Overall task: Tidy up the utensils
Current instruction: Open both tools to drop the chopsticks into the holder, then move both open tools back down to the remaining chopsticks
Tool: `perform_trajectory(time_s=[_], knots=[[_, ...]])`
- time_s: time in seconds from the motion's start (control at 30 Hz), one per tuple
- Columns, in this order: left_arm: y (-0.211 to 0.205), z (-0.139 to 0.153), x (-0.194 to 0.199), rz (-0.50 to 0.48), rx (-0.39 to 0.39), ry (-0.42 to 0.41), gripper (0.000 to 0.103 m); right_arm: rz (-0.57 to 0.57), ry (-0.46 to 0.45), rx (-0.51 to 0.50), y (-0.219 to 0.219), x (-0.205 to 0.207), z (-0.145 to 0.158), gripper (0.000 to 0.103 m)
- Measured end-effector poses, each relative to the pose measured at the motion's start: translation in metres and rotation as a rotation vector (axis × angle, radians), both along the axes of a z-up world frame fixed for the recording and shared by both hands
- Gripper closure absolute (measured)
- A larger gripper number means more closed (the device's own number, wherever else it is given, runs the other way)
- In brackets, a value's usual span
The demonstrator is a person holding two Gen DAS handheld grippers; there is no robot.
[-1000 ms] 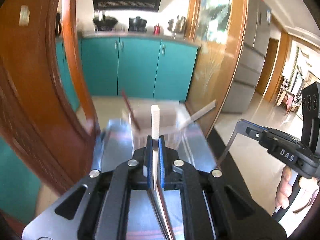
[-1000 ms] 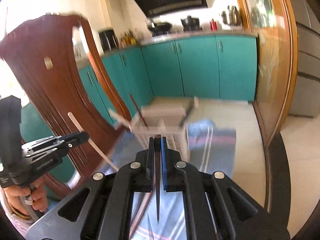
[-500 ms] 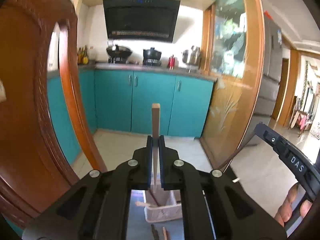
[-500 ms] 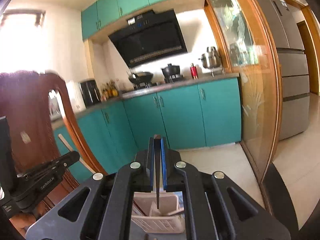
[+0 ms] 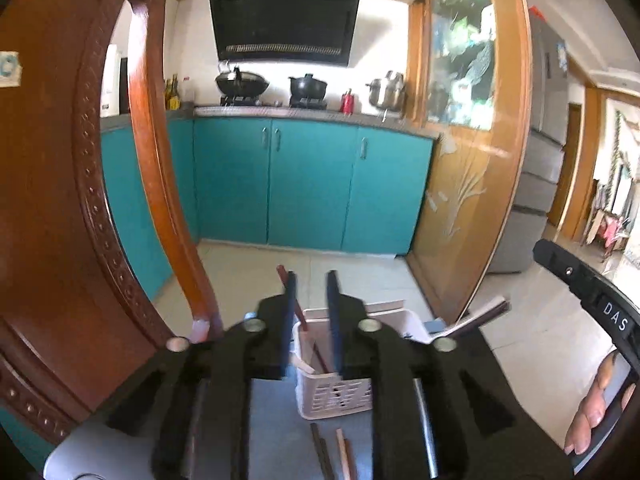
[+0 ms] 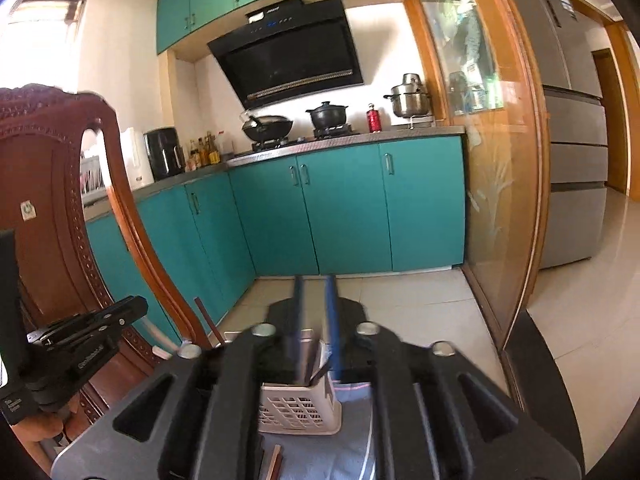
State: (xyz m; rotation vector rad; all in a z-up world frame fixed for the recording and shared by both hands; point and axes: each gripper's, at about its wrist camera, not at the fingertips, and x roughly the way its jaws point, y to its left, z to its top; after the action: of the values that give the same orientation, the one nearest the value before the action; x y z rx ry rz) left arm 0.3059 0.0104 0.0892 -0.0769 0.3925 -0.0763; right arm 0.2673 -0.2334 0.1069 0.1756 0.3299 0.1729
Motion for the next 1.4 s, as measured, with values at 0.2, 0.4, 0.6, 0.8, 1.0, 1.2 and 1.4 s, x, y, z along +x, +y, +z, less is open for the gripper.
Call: perform_trajectory(time_s=[0.2, 0.4, 0.6, 0.8, 1.0, 1.2, 1.4], knots=[[0.006, -0.011, -0.050, -0.063, -0.052, -0.011, 0.075, -0.049, -0.099, 0.110, -0.039, -0.057, -0.003, 0.052], [0.001, -0.117, -0.050, -0.112, -0.083, 0.333, 0.077, -0.113, 0.036, 0.170, -0.073, -0.078, -0.082, 0.049], [-0.026, -0.213, -0.041, -0.129, -0.043, 0.614, 0.082, -0.019, 0.469, 0.094, -0.051, -0.026, -0.188, 0.049], [-0.026, -0.230, -0.047, -0.102, -0.048, 0.638, 0.090, 0.043, 0.509, 0.034, -0.029, -0.019, -0.201, 0.049], [-0.007, -0.228, -0.057, -0.062, -0.100, 0.647, 0.091, 0.035, 0.546, 0.062, -0.028, -0.015, -0.213, 0.049], [0.014, -0.210, -0.084, -0.046, -0.161, 0.575, 0.091, 0.034, 0.546, 0.044, -0.027, -0.018, -0.213, 0.049], [0.011, -0.208, -0.084, -0.065, -0.160, 0.596, 0.086, 0.058, 0.546, 0.012, -0.017, -0.020, -0.214, 0.049]])
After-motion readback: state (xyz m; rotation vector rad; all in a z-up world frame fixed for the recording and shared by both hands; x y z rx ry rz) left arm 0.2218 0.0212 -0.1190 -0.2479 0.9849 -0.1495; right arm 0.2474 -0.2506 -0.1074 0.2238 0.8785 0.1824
